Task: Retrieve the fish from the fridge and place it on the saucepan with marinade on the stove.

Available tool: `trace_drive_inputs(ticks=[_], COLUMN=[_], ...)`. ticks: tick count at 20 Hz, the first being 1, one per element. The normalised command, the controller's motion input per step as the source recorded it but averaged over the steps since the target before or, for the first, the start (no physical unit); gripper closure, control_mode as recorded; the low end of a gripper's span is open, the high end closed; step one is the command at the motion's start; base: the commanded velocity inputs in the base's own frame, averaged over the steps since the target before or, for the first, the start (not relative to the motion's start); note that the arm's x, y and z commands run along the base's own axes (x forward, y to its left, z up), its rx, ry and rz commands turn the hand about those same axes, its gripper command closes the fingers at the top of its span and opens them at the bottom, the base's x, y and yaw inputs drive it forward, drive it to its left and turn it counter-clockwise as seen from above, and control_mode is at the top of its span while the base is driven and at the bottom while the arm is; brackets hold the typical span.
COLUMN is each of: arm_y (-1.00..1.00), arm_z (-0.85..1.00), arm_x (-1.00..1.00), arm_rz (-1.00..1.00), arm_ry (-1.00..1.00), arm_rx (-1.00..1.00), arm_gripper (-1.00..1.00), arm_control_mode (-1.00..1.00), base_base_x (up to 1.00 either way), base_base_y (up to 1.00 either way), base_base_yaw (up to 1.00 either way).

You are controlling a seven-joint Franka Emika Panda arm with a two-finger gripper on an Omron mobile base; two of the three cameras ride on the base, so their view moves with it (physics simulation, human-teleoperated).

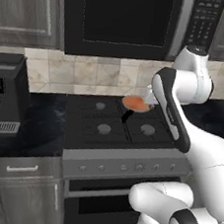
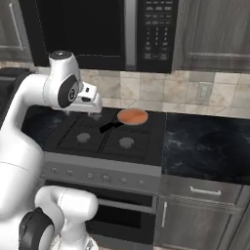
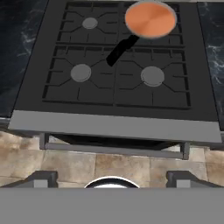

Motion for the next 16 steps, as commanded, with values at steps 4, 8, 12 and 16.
trace_drive_inputs(ticks=[4, 8, 12, 16], arm_y=[0.0, 0.0, 0.0, 0.0], arm_z=[0.0, 0.0, 0.0, 0.0], arm_x=[0.0, 0.0, 0.0, 0.0], arm_rz=[0.0, 0.0, 0.0, 0.0], arm_ry=[0.0, 0.0, 0.0, 0.0], arm_rx=[0.0, 0.0, 0.0, 0.0], arm_gripper=[-1.0, -1.0, -1.0, -1.0], arm_control_mode=[1.0, 1.0, 1.0, 1.0], base_base_x=[-0.68, -0.05, 0.0, -0.03], base_base_y=[-0.54, -0.95, -1.0, -1.0], base_base_yaw=[0.0, 0.0, 0.0, -0.01])
